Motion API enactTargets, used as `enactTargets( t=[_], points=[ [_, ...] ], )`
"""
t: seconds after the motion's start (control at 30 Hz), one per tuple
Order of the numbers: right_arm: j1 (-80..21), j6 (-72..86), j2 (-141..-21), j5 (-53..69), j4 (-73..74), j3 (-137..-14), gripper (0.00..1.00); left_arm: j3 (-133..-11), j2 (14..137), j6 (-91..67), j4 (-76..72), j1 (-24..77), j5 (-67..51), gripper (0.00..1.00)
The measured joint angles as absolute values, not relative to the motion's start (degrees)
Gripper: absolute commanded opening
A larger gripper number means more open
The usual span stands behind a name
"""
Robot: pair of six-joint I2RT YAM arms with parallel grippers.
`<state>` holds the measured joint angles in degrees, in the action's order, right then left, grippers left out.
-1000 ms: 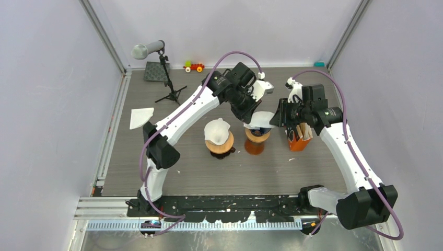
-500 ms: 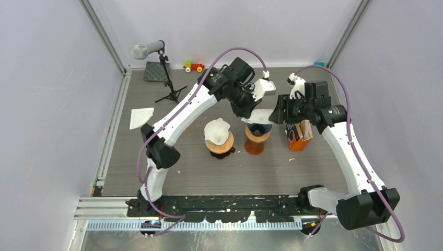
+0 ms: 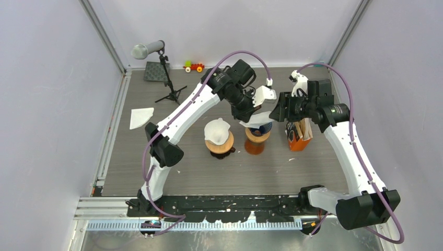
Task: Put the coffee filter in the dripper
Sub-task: Place the coffee filter in the coffee dripper.
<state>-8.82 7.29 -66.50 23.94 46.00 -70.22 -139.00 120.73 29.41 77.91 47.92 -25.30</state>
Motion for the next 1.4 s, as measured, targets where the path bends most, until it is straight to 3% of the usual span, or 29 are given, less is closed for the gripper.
enactTargets(
  t=[0.97, 1.4],
  points=[
    [-8.78, 1.78, -73.93, 28.86, 47.42, -70.19, 0.57, -142.06, 123.98, 35.07, 81.97, 47.99, -27.73, 0.0],
    [-8.78, 2.24, -73.93, 29.45, 46.28, -66.81, 0.53, -142.26, 124.33, 30.85, 79.26, 48.03, -24.34, 0.46]
  ],
)
